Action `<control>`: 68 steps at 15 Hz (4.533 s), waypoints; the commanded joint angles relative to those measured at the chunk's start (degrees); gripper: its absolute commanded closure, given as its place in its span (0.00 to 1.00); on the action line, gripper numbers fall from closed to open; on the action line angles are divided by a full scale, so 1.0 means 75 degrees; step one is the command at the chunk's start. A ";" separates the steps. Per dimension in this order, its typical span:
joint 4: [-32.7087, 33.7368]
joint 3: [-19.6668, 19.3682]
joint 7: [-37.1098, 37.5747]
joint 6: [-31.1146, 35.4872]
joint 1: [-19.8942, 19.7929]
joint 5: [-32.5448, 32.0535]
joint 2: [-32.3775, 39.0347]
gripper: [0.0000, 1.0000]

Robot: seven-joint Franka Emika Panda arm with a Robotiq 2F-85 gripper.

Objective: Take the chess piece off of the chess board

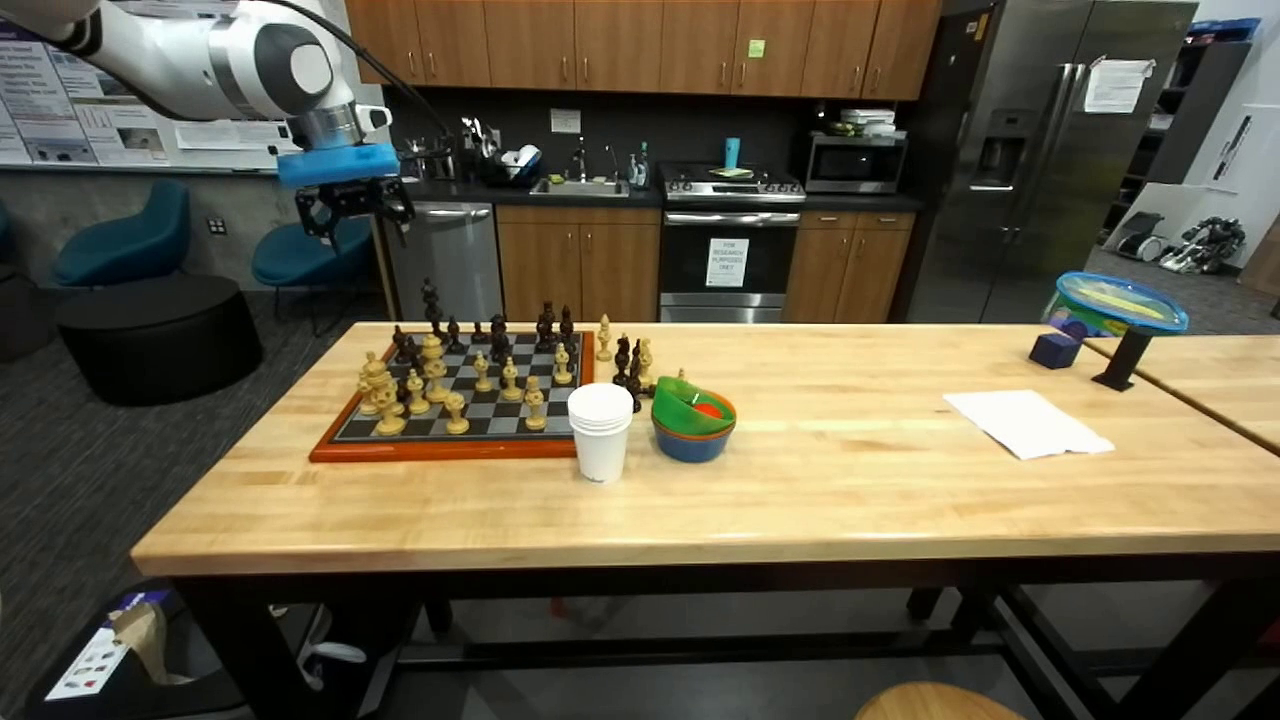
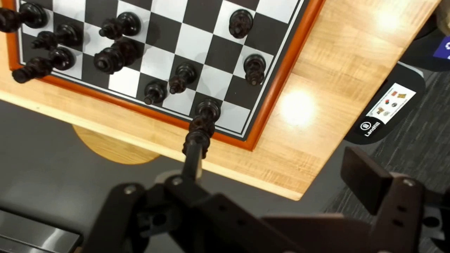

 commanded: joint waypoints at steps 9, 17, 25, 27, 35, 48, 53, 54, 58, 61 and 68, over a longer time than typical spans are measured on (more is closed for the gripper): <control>0.0955 0.0111 -0.0389 -0.0333 -0.0558 -0.0029 0.0721 0.00; 0.2730 0.0178 -0.0763 -0.0770 -0.1004 -0.0024 0.2338 0.00; 0.4032 0.0212 -0.0688 -0.1348 -0.1114 -0.0044 0.3433 0.00; 0.4251 0.0212 -0.0674 -0.1489 -0.1113 -0.0066 0.3579 0.00; 0.4876 0.0208 -0.1241 -0.1737 -0.1690 0.0039 0.4294 0.00; 0.5508 0.0500 -0.1433 -0.2403 -0.1808 0.0517 0.4750 0.00; 0.5846 0.0568 -0.1405 -0.2454 -0.1771 0.0646 0.5055 0.00; 0.5909 0.0580 -0.1395 -0.2468 -0.1766 0.0659 0.5119 0.00; 0.6059 0.0618 -0.1388 -0.2521 -0.1772 0.0675 0.5359 0.00; 0.6169 0.0638 -0.1406 -0.2563 -0.1789 0.0689 0.5511 0.00; 0.6408 0.0677 -0.1410 -0.2604 -0.1791 0.0785 0.5788 0.55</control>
